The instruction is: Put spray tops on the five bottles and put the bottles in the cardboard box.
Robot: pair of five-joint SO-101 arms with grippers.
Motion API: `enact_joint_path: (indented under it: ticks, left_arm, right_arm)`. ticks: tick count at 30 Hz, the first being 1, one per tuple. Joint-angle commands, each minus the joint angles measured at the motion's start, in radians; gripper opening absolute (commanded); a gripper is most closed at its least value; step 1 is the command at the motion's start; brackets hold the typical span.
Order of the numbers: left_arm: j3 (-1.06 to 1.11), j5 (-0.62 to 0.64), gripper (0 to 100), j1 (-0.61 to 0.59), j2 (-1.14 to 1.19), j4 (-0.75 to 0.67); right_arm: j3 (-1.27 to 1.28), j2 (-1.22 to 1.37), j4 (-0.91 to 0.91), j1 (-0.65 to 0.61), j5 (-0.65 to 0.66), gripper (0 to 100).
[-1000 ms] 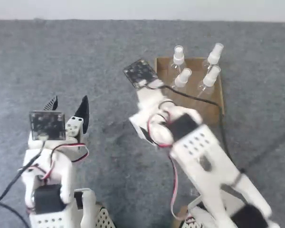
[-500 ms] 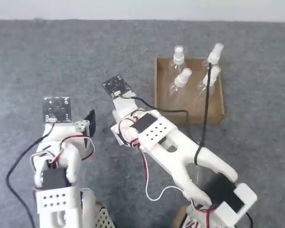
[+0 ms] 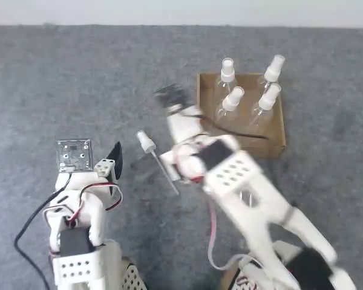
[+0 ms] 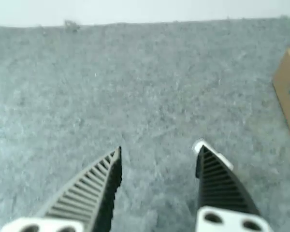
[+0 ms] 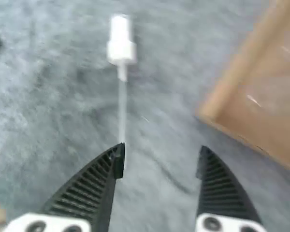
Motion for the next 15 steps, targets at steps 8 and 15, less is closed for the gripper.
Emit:
enact_joint_path:
  ticks: [8,15]
  left_arm:
    - [-0.012,0.009,23,-0.003,-0.035,0.0]
    - [-0.01,0.009,23,-0.003,-0.035,0.0]
  right_arm:
    - [0.043,-0.292,0.453,0.283,0.451,17.0]
    - [0.227,-0.302,0.378,0.285,0.517,17.1]
